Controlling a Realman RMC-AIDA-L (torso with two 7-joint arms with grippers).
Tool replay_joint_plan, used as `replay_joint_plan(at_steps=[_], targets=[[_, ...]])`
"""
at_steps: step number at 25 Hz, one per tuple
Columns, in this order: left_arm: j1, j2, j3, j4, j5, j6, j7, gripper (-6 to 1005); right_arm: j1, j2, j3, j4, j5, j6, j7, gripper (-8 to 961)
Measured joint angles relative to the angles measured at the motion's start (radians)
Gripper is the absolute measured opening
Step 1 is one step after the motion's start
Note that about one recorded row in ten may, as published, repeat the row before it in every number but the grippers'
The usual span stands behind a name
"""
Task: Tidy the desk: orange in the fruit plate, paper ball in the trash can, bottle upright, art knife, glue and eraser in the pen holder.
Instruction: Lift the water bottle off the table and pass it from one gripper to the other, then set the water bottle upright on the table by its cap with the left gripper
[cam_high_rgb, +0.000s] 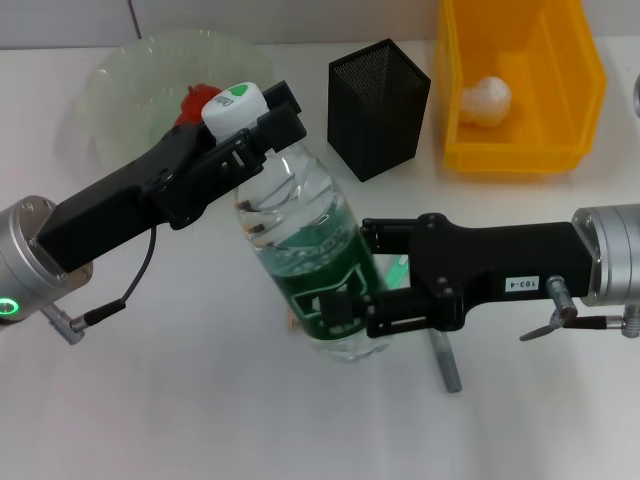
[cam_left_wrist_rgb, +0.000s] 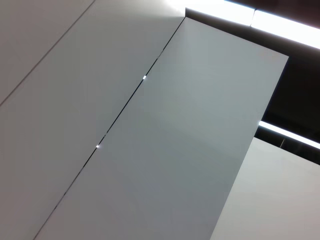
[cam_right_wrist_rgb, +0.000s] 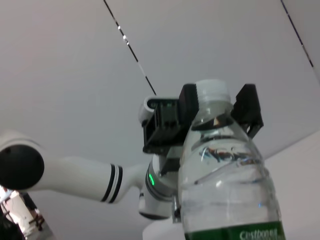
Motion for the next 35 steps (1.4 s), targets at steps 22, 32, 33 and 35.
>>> replay_joint_plan(at_steps=[22, 32, 33, 35], targets=[[0.134, 0.064, -0.117, 0.185, 0.078, -0.138, 0.434, 481, -0.083, -0.005, 0.192, -0.014, -0.084, -0.068, -0.004, 840], [0.176, 0.056, -0.174, 0.174, 0.099, -0.349, 0.592, 497, -0.085, -0.005, 0.212, 0.040, -0.085, -0.079, -0.032, 840], [0.176, 0.056, -0.174, 0.174, 0.099, -0.349, 0.592, 499, -0.085, -0.005, 0.213, 0.042, -0.085, -0.079, -0.032, 840], [0.180, 0.055, -0.196, 0.166, 0.097, -0.372, 0.601, 502, -0.083, -0.005, 0.214, 0.046, -0.086, -0.080, -0.032, 840]])
